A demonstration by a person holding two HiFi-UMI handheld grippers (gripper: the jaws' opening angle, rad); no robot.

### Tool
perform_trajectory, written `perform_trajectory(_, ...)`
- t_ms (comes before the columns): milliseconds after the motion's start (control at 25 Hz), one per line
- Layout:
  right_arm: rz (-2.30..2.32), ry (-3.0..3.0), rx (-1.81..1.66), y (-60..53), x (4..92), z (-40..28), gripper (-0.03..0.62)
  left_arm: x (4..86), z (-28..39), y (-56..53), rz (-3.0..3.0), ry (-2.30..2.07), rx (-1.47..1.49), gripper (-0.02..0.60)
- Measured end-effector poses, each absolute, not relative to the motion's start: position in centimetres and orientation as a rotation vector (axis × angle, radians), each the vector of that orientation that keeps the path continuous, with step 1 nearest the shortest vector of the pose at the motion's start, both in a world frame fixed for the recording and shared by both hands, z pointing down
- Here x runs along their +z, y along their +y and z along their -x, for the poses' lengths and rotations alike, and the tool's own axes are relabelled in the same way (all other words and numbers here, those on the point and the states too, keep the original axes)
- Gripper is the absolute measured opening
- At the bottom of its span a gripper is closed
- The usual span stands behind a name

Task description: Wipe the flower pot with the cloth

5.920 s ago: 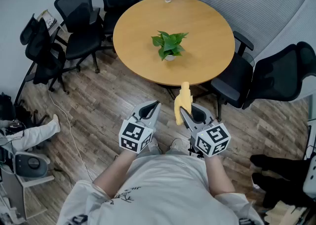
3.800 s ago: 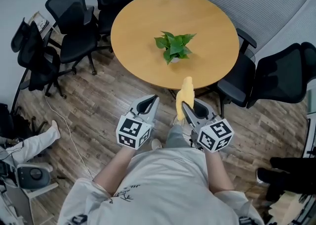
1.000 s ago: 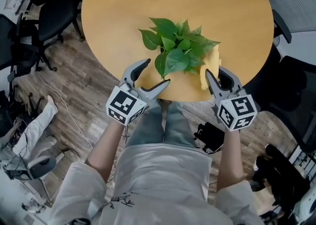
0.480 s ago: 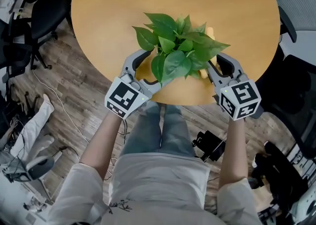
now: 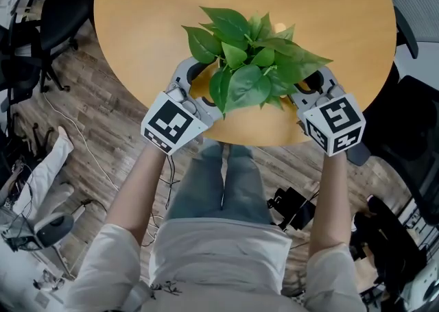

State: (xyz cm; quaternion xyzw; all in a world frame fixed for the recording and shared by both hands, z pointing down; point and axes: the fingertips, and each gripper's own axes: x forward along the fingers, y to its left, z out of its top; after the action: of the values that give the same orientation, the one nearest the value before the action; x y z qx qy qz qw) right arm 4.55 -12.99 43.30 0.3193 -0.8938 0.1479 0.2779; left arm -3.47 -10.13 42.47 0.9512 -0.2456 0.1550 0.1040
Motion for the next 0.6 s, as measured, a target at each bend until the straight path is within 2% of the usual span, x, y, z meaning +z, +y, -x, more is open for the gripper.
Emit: perform_trajectory(600, -0.799, -2.4, 0.253, -11.2, 43.4, -3.5, 0.1, 42.6, 3.4, -10.2, -2.788, -0.827, 0.421, 0.402)
